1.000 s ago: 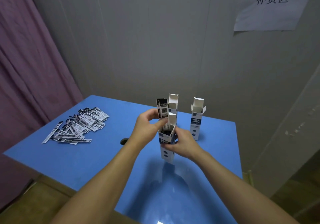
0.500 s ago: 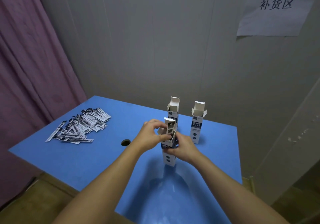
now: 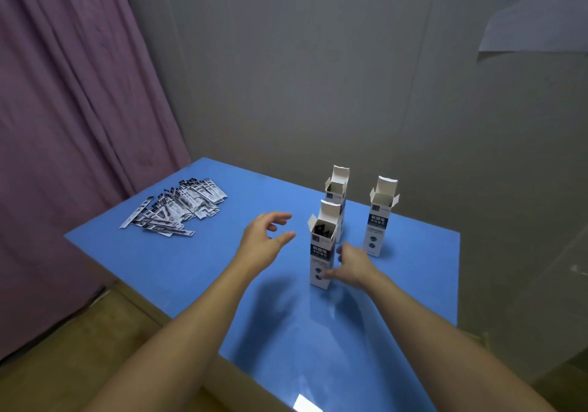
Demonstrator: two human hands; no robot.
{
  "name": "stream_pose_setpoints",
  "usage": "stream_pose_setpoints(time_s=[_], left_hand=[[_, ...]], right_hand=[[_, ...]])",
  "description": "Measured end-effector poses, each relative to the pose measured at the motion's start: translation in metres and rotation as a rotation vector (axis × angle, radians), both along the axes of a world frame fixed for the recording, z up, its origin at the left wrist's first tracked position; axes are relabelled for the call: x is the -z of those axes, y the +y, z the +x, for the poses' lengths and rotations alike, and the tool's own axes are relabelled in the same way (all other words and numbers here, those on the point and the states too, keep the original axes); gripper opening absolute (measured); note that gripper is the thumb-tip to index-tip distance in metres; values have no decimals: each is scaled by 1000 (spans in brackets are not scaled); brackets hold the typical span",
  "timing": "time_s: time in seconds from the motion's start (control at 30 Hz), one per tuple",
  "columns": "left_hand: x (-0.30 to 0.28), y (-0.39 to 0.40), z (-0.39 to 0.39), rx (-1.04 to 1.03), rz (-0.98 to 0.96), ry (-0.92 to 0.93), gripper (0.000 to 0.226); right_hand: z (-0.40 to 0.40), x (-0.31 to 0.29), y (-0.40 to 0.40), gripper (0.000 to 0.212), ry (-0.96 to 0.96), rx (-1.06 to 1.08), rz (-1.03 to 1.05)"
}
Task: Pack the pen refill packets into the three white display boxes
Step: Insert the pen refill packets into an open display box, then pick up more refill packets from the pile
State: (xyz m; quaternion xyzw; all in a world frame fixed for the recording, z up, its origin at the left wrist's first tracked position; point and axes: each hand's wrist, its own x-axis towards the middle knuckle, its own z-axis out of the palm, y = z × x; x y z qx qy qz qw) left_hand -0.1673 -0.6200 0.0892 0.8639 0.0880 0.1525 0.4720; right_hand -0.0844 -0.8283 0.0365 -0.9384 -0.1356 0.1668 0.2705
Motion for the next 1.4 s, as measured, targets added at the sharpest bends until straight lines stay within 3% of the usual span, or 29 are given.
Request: stream_pose_setpoints(time_s=[0.1,0.2,0.3,0.4,0.53,0.6,0.7,0.83,1.4], left_hand=[[4,12,-9,-54,-11,-5,27],[10,24,-19,-121,-5,19,23],[14,37,-32,-208,38,62,23],[19,55,-48,-283,104,142,26],[21,90,-74,-257,425,343,33],[20,106,-85,-221,598,443,36],[17,131,-95,-227,691,488,38],[13,165,-104,-260,679,501,40],[39,377,-111,-300,527,452,41]], right_hand=[[-15,-13,-5,44,111,-81,-375],[-33,-16,-1,39,279,-220,-524],[-46,-8,18,39,294,-334,-457],[-53,-6,49,45,93,-348,-279],[-53,-17,90,42,-164,-345,-195],[-52,-24,109,39,-209,-369,-210],[-50,-30,141,38,-219,-412,-237],[-52,-30,186,47,-234,-445,-235],[-49,-23,411,38,-286,-478,-300]])
